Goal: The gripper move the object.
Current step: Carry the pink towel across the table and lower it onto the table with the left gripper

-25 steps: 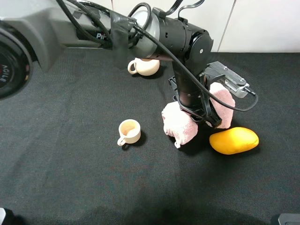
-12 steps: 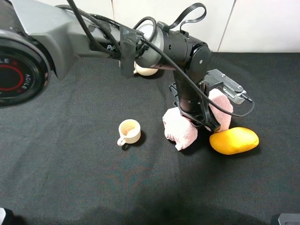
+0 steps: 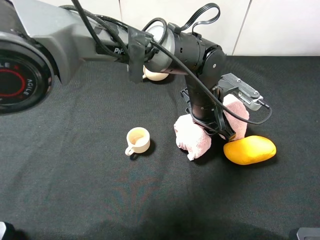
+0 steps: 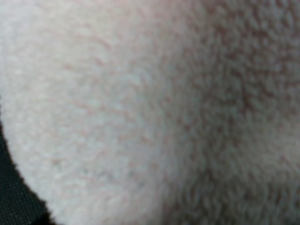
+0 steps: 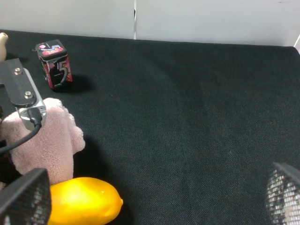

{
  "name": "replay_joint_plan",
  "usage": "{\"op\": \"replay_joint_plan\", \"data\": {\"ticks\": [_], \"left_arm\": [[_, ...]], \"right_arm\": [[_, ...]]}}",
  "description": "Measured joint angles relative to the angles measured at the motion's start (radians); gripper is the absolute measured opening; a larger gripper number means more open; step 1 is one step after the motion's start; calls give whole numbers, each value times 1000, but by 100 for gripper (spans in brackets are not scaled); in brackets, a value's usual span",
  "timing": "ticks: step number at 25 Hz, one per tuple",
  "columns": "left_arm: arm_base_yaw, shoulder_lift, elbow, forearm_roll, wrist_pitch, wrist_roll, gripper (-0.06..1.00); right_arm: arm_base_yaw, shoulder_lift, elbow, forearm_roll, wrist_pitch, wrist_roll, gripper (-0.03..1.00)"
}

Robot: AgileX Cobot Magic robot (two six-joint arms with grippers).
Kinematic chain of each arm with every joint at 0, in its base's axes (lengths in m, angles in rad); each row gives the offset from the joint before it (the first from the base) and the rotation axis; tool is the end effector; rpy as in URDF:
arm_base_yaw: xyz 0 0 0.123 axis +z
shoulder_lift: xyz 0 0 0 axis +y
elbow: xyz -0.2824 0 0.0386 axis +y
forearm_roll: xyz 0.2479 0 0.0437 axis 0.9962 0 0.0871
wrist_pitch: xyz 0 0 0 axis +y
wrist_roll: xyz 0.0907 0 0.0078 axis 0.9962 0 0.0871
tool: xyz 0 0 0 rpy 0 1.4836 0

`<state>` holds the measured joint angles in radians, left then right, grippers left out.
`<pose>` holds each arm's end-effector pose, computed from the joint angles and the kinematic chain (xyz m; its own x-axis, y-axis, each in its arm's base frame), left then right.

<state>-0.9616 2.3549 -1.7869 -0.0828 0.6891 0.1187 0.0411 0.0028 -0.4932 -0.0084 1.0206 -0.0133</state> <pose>0.2792 -0.4085 0.1155 -0.4802 0.7838 -0.3939 0.8583 0.5124 -0.0269 -0.0020 -0.0007 0.2786 -0.4276 -0.0353 -0.9033 -0.0422 0.9989 -0.0191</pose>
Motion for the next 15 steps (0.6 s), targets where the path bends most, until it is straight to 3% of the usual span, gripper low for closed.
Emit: {"op": "replay_joint_plan", "data": {"ticks": [15], "left_arm": [[0,0,0,0,4,0,53]], "right_arm": [[0,0,0,0,0,0,69]]}}
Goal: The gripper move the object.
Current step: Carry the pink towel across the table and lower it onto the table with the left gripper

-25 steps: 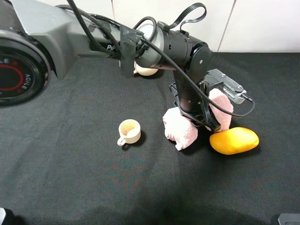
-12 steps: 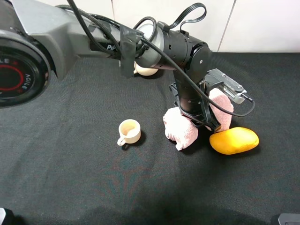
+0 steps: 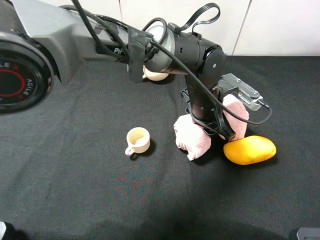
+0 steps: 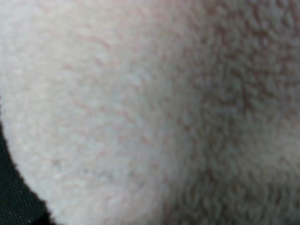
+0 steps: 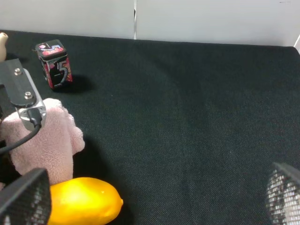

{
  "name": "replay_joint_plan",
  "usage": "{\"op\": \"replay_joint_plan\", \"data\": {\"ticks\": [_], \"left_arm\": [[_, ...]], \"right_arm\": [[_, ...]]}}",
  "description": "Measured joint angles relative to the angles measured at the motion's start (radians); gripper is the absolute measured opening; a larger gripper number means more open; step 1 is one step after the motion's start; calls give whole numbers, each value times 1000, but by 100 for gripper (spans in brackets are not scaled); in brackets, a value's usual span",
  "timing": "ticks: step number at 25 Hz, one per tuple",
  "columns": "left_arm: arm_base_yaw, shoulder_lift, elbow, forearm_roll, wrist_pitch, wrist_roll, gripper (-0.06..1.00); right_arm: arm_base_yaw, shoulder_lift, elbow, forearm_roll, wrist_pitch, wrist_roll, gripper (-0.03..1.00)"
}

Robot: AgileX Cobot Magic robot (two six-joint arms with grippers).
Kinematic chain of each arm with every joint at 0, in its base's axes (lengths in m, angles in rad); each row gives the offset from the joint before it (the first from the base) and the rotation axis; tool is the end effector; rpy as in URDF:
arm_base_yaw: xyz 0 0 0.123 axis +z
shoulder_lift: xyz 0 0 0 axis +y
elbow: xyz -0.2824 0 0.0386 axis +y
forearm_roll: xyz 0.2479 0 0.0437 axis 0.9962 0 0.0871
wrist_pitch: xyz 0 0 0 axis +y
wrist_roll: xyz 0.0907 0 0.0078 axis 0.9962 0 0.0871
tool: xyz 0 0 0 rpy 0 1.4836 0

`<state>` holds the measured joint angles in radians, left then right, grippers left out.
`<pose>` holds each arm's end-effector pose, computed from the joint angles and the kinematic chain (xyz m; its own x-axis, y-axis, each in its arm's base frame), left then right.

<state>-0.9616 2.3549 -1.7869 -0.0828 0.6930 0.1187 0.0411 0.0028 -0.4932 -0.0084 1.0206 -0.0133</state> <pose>0.2790 -0.4082 0.1153 -0.4809 0.7851 -0.3903 0.8584 0.5122 -0.0273 -0.0020 -0.0007 0.2786 -0.4276 -0.0353 -0.9033 -0.0422 0.9989 -0.0191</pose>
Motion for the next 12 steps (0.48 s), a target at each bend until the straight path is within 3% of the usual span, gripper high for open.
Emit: {"op": "replay_joint_plan", "data": {"ticks": [5,12], "left_arm": [[0,0,0,-14,0,0,54],[0,0,0,-21,0,-9,69]], "right_arm": [[0,0,0,0,0,0,69],[0,0,0,0,0,0,69]]}}
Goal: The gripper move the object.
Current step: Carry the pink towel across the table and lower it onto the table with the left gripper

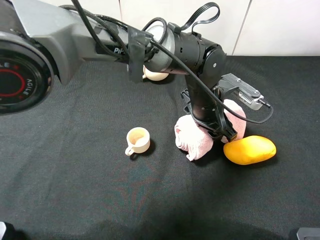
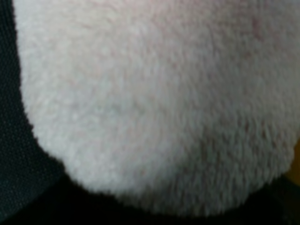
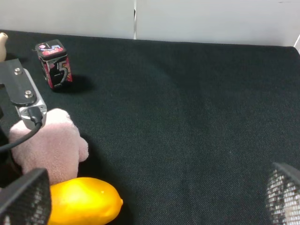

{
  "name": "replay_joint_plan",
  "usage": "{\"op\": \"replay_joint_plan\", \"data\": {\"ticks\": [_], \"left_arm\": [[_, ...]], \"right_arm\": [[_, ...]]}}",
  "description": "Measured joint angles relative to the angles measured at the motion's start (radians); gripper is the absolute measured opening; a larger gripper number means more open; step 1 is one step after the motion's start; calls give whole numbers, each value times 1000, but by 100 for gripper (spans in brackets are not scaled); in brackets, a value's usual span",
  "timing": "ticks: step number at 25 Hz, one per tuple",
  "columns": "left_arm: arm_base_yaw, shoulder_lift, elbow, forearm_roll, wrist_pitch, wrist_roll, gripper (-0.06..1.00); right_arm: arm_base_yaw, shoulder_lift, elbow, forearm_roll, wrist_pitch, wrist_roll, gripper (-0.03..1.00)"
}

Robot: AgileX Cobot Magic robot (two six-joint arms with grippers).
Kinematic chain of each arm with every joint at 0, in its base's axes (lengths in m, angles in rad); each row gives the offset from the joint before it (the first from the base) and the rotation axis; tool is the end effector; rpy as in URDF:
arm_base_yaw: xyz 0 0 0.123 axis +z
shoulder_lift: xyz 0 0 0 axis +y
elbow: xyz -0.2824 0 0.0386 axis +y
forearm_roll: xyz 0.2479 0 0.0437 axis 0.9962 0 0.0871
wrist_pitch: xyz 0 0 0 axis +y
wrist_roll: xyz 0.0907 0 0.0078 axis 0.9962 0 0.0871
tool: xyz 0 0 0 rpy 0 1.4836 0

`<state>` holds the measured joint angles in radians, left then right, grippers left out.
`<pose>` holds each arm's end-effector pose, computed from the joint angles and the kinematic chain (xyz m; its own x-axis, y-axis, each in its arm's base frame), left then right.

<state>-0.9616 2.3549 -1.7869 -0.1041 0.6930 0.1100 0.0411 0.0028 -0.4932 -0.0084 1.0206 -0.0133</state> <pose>0.2780 -0.4090 0.1154 -0.5021 0.7715 -0.3908 0.8484 0.5270 -0.0495 -0.0020 -0.0007 0.2786 -0.4276 -0.0353 -0.9033 -0.0422 0.9989 -0.0191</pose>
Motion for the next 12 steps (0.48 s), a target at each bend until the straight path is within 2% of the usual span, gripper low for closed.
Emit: {"op": "replay_joint_plan", "data": {"ticks": [5,12], "left_arm": [[0,0,0,-2,14,-19,75],[0,0,-1,-2,23,-22,76]], "right_arm": [[0,0,0,0,0,0,69],[0,0,0,0,0,0,69]]}}
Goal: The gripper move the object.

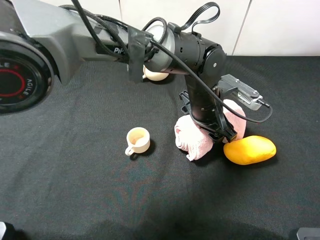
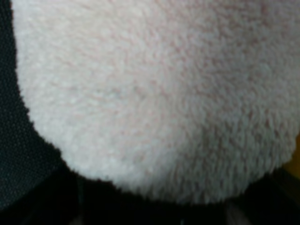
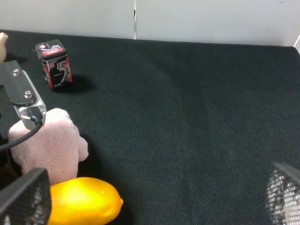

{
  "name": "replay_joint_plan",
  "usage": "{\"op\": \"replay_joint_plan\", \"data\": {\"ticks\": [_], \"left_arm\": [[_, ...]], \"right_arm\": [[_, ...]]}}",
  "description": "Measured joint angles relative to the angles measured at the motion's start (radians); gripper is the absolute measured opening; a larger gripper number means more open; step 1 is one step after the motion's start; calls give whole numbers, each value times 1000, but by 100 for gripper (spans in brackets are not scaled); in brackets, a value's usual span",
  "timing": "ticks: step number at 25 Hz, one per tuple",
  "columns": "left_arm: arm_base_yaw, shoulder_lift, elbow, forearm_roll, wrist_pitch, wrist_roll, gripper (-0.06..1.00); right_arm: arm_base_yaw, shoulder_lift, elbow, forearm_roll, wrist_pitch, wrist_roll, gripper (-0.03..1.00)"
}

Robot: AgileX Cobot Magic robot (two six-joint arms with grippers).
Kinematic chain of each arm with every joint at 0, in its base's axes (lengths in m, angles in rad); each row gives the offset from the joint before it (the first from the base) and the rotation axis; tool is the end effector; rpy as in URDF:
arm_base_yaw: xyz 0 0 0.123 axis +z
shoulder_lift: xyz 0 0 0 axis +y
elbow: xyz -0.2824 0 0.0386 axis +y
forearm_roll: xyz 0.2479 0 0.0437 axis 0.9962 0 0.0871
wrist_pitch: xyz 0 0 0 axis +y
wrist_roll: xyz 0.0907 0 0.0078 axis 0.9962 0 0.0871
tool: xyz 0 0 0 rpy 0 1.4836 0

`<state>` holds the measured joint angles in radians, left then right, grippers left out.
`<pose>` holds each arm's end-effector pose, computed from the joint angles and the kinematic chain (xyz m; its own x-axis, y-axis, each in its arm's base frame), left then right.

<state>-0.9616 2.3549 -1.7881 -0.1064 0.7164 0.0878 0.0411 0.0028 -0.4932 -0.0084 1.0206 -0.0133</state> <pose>0.2767 -0.4077 0.1150 -0.5257 0.7664 -0.3692 0.8368 0.5441 -0.0621 -0.0020 -0.0007 0.2786 -0.4276 -0.0353 -0.9033 -0.0422 0.9989 -0.0191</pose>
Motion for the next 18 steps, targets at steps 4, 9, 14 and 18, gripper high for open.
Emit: {"op": "replay_joint_plan", "data": {"ticks": [4,9,14,18], "left_arm": [[0,0,-4,0,5,-1,77],[0,0,-7,0,23,-2,82],[0,0,-34,0,60,-2,83],[0,0,-100,4,128,-2,83]], "right_arm": [[0,0,0,0,0,0,69],[0,0,0,0,0,0,69],[0,0,0,0,0,0,69],[0,0,0,0,0,0,69]]}}
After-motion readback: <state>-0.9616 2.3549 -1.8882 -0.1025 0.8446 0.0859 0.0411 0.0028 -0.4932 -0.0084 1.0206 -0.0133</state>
